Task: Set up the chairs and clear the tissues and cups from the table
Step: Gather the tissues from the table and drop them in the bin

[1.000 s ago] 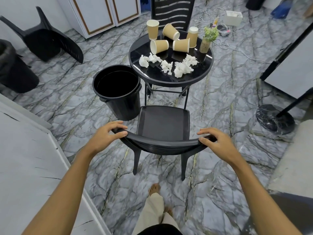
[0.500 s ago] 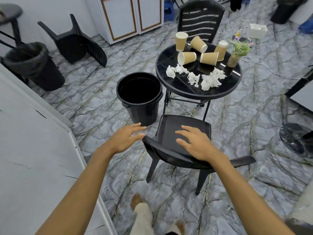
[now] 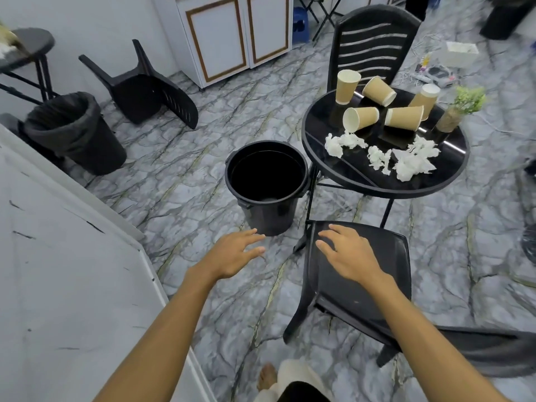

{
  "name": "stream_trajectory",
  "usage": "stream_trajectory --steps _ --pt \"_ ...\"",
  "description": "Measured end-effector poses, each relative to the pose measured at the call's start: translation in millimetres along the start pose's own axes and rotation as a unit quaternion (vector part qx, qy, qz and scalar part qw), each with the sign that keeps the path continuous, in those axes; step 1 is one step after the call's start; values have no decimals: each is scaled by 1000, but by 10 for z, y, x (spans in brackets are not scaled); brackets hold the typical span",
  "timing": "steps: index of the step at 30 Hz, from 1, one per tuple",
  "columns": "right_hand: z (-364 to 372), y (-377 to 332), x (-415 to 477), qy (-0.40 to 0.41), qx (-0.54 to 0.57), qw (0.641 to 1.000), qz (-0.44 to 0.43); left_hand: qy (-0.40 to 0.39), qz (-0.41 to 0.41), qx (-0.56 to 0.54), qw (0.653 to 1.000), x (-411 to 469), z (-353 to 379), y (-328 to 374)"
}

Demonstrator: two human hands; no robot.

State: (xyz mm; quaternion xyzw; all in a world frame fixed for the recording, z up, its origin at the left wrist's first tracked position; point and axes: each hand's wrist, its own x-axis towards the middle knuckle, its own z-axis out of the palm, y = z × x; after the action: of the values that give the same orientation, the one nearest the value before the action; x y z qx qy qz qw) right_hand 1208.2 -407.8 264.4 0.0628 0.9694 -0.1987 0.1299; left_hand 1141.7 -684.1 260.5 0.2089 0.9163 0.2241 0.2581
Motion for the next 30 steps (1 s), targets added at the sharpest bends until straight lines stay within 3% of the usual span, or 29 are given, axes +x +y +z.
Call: stream_trajectory --steps 9,19,30 --pt "1 92 716 41 28 997 64 -12 42 46 998 794 -351 -226" --pt "-272 401 1531 85 95 982 140 -42 124 88 987 2181 -847 46" --pt "-549 866 1912 186 160 931 270 -60 210 69 973 3532 -1019 565"
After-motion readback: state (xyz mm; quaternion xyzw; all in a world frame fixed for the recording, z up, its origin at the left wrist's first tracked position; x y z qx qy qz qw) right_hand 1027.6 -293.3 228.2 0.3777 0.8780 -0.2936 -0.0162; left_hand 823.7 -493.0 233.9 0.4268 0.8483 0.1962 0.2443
